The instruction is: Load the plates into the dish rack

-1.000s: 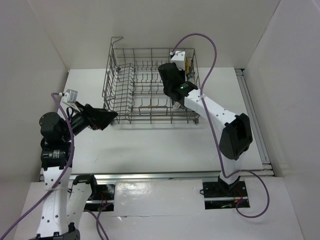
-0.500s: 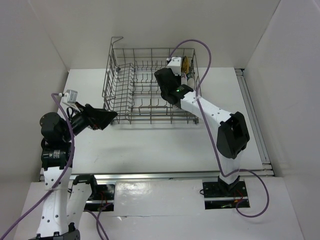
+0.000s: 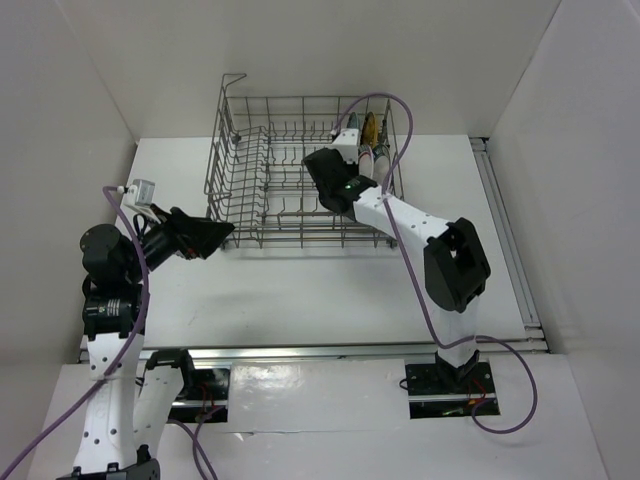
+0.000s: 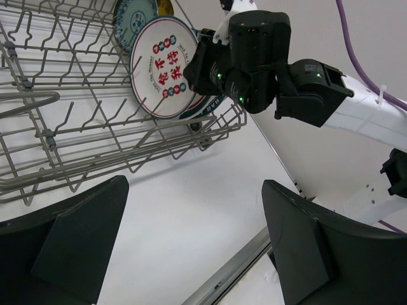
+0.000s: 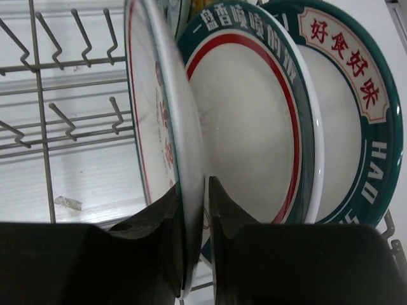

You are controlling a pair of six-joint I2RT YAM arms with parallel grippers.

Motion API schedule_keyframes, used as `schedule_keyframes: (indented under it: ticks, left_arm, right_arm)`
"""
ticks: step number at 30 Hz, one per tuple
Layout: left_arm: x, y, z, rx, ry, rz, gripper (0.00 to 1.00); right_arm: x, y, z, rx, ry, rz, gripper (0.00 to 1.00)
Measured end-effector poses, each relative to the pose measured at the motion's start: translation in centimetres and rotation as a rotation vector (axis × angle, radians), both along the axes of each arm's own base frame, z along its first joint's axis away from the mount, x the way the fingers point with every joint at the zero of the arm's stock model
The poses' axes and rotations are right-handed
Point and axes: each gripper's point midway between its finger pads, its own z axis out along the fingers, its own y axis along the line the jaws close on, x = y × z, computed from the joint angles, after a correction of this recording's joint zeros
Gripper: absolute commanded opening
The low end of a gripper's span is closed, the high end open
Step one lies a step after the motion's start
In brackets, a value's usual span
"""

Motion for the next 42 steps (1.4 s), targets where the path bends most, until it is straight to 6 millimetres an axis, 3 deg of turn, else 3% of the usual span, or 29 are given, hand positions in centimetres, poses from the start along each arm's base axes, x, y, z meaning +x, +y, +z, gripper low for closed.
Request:
schedule_keyframes:
  ticks: [2,6,7,10,13,16,21,24,26,31,36,39,42]
  left_arm:
    - [0.0,0.0,0.0,0.001,0.002,0.001,1.0]
    - [-0.2,0.1,-0.2,0.001,0.012,0.007,1.0]
    - [-0.3,0.1,-0.3,0.002,0.014,0.007,1.0]
    - [-0.3,0.1,-0.6,0.003,0.027,0.01,1.0]
    - [-0.4,0.3,-0.9,0.017,0.032,0.022,1.0]
    - [-0.3,0.5,-1.5,0.028,0.052,0.037,1.0]
    - [-0.3,1.1,-2.4,0.054,0.076,0.075,1.0]
    - [-0.3,1.8,-3.2,0.081,0.099,0.118,1.0]
    - [-0.5,2.1,-3.5,0.095,0.123,0.144,1.0]
    - [-1.0,2.9,-2.8,0.135,0.13,0.193,1.0]
    - [-1.5,3.2,-1.8,0.148,0.11,0.216,1.0]
    - [-1.6,3.2,-1.8,0.152,0.115,0.22,1.0]
    - [-1.7,3.4,-2.0,0.161,0.121,0.226,1.0]
  right_arm:
    - [-0.2,0.0,-0.7,0.002,0.013,0.002,0.37]
    - [-0.5,0.1,-1.4,0.002,0.024,0.008,0.74]
    - [-0.6,0.3,-1.4,-0.003,0.026,0.015,1.0]
    - [-1.3,1.4,-0.7,-0.01,0.021,0.057,1.0]
    - [-2.8,2.9,1.8,-0.017,-0.01,0.116,1.0]
    - [-5.1,4.7,6.3,-0.003,-0.07,0.192,1.0]
    - [-11.2,6.4,15.4,0.075,-0.201,0.322,1.0]
    - [-14.9,4.6,19.5,0.116,-0.249,0.352,1.0]
    - [-17.2,1.8,21.5,0.142,-0.268,0.333,1.0]
    - [-21.8,-5.9,24.3,0.227,-0.302,0.277,1.0]
    - [-25.0,-12.2,23.5,0.256,-0.303,0.237,1.0]
    - [-25.6,-13.3,22.3,0.238,-0.273,0.228,1.0]
    - [-25.6,-13.2,19.5,0.161,-0.202,0.226,1.0]
